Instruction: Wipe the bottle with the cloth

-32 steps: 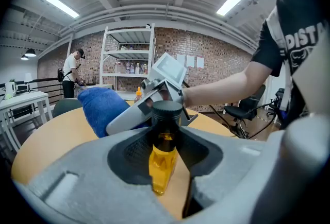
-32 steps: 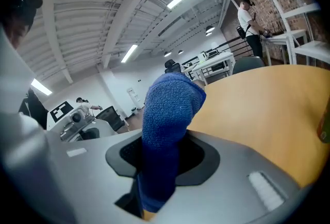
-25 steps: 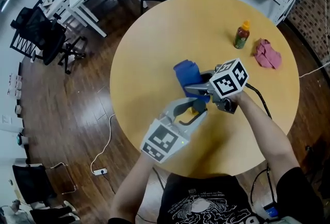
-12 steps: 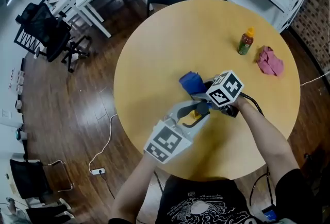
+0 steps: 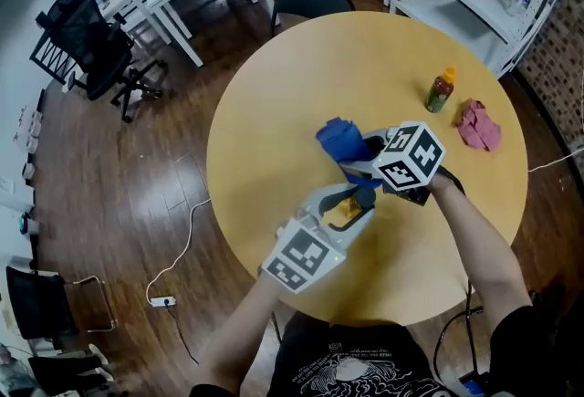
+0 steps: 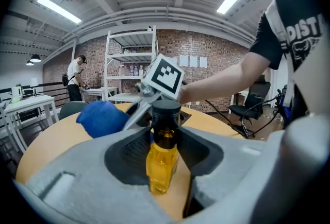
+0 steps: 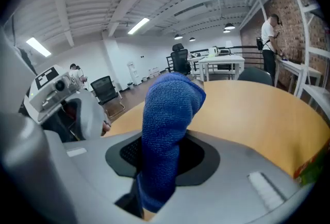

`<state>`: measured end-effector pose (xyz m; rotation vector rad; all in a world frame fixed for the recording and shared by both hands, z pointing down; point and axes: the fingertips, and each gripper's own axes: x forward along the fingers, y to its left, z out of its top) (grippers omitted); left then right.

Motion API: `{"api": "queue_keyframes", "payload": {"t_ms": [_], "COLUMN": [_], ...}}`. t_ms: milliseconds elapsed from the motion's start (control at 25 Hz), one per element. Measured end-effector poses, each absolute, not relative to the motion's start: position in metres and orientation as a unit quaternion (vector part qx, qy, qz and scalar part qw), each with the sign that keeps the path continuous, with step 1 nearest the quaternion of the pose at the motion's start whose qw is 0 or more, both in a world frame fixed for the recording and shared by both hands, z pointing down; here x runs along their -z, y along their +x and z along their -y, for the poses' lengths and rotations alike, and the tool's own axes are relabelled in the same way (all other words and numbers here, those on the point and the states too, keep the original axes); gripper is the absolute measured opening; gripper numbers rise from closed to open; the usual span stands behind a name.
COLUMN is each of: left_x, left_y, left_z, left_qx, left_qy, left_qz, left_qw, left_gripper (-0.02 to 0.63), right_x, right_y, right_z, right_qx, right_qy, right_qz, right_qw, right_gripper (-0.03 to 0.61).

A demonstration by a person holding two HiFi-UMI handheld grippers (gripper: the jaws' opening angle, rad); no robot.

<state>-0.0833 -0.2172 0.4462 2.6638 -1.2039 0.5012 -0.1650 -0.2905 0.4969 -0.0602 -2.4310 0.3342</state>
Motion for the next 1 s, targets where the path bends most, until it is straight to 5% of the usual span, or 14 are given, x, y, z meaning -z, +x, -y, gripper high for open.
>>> {"api": "queue_keyframes", "payload": {"t_ms": [400,1000], "left_x": [-0.447,-0.47], "left_y": [-0.109,-0.139], "left_z": [0.194,0.167], "left_qx": [-0.16,-0.149], "left_qy": [0.878,0.848], "left_qz": [0.441,0.49], "left_qw": [0.09,0.135], "left_gripper": [0.166,0.164], "right_x": [-0.426,-0.48], "right_y": [-0.213,-0.218], "right_z": [0.243,0.178], "right_qx": [-0.126,-0.162], "right_qy": [-0.198,-0.394], "right_qz": [0.919,0.785], "right_qw": [0.318,0.449], "right_gripper": [0.134,0.133]}}
